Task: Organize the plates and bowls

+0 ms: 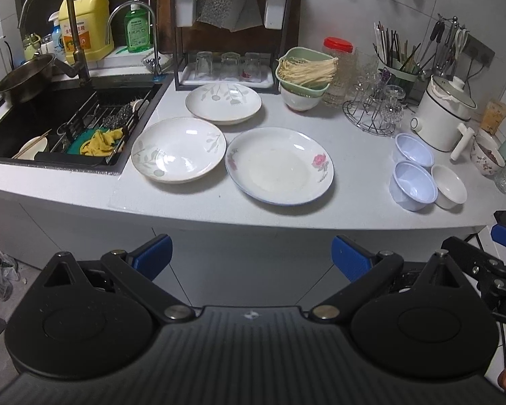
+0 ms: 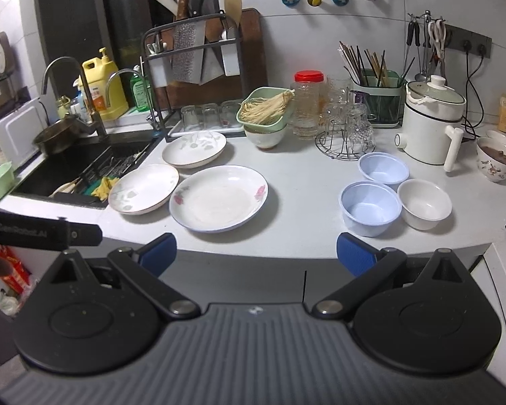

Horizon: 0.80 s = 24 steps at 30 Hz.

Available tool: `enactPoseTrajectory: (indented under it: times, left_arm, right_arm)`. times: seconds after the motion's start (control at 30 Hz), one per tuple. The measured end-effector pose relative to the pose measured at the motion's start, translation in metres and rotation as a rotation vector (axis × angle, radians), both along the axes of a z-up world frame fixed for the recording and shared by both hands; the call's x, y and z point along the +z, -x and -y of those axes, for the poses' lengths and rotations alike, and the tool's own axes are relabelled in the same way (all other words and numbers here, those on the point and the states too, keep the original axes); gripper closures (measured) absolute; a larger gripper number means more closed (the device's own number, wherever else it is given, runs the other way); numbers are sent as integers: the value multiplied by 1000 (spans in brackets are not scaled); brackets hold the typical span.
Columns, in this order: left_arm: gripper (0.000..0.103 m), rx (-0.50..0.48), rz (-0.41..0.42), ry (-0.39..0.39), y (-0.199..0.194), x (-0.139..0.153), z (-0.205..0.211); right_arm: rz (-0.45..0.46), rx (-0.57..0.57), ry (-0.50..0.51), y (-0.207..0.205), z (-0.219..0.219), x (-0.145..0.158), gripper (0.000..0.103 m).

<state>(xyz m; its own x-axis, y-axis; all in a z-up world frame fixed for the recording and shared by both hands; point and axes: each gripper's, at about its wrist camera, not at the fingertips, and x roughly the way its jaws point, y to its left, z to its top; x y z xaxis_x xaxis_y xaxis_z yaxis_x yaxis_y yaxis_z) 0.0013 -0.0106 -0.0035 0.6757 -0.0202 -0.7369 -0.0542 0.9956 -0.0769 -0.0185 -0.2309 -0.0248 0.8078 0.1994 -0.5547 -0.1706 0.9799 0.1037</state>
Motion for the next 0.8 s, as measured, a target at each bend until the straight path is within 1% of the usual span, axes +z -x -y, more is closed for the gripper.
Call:
enactPoseTrajectory:
  times: [0.07, 0.17, 0.27, 0.47, 0.57, 0.63, 0.7, 0.8]
  left_arm:
    - [1, -3, 6, 0, -3, 0, -3]
    - [1, -1, -16, 8, -9, -2, -7]
    - [1, -3, -15, 12, -10, -3, -9]
    - [1, -8, -12, 20, -19, -6, -14]
    - [1, -28, -15, 22, -24, -9, -18]
    - [1, -39, -6, 0, -24, -9, -20]
    - [1, -53, -6, -11, -26, -11, -23]
    - [1, -44, -22, 14, -36, -13, -32]
  right_arm:
    - [0, 0, -10, -2, -2, -1, 0]
    - [-9, -1, -22, -5, -6, -3, 0]
    - [-16, -4, -41, -5, -6, -3, 0]
    - [-18, -21, -38, -8, -7, -5, 0]
    - [-1, -17, -78, -10, -7, -6, 0]
    - [-6, -10, -92, -13, -12, -8, 0]
    - [6, -15, -67, -13, -20, -9, 0]
    - [4, -16, -81, -12, -30, -14, 0]
